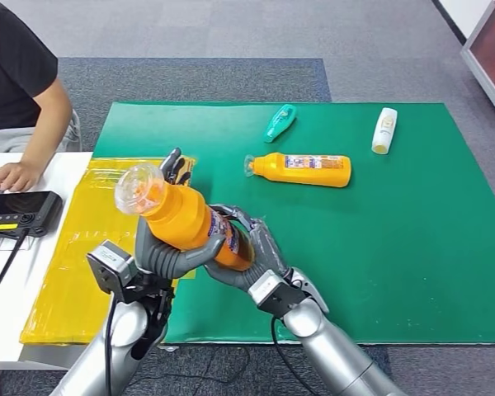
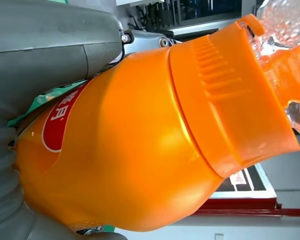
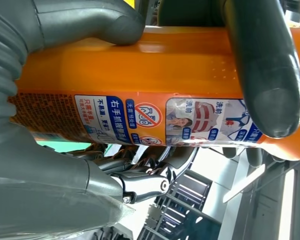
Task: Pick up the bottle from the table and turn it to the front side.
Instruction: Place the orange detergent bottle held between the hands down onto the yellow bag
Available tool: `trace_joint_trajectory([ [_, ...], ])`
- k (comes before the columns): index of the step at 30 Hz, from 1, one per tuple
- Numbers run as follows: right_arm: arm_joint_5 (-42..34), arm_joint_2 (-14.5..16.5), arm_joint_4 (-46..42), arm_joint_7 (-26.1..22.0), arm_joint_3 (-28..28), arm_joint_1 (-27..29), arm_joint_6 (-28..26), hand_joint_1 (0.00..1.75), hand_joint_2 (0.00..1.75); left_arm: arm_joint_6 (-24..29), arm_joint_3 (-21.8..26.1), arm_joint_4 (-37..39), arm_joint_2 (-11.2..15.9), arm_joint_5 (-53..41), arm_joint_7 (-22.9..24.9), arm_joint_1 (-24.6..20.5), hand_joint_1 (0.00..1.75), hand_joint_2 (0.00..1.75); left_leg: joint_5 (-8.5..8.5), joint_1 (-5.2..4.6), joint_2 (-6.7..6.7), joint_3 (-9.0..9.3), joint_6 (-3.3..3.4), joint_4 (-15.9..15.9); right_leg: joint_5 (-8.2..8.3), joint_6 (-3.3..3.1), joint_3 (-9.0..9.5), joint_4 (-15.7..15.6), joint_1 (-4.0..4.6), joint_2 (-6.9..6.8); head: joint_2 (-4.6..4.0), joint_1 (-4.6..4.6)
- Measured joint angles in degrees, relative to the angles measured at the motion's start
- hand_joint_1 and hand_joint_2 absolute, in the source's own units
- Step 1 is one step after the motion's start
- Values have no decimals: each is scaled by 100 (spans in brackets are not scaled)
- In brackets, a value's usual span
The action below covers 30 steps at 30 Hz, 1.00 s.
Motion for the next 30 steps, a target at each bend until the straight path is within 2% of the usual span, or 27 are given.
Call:
trace_joint_trajectory([
  [20,37,0,-9,0,15,-2,-68,175,175,-33,-1,0,0,88,52,-26,0,175,0,0,0,0,0,0,0,0,0,0,0,0,1,0],
  [21,37,0,-9,0,17,-2,-68,175,175,-23,-1,0,0,73,51,-26,4,175,0,0,0,0,0,0,0,0,0,0,0,0,1,0],
  [22,37,0,-9,0,19,-3,-69,175,175,-12,-1,0,0,59,48,-26,40,175,0,0,0,0,0,0,0,0,0,0,0,0,1,0],
  [25,36,0,-9,0,34,-9,-69,175,175,21,-3,0,0,33,35,-26,167,175,0,0,0,0,0,0,0,0,0,0,0,0,0,0],
  [26,36,0,-9,1,38,-14,-68,175,175,34,-5,0,-1,26,28,-25,175,175,0,0,0,0,0,0,0,0,0,0,0,0,1,0],
  [30,36,0,-9,4,43,-46,-68,175,175,92,-9,0,-11,2,-40,-23,175,175,0,0,0,-1,-1,0,0,0,0,0,0,0,1,0],
])
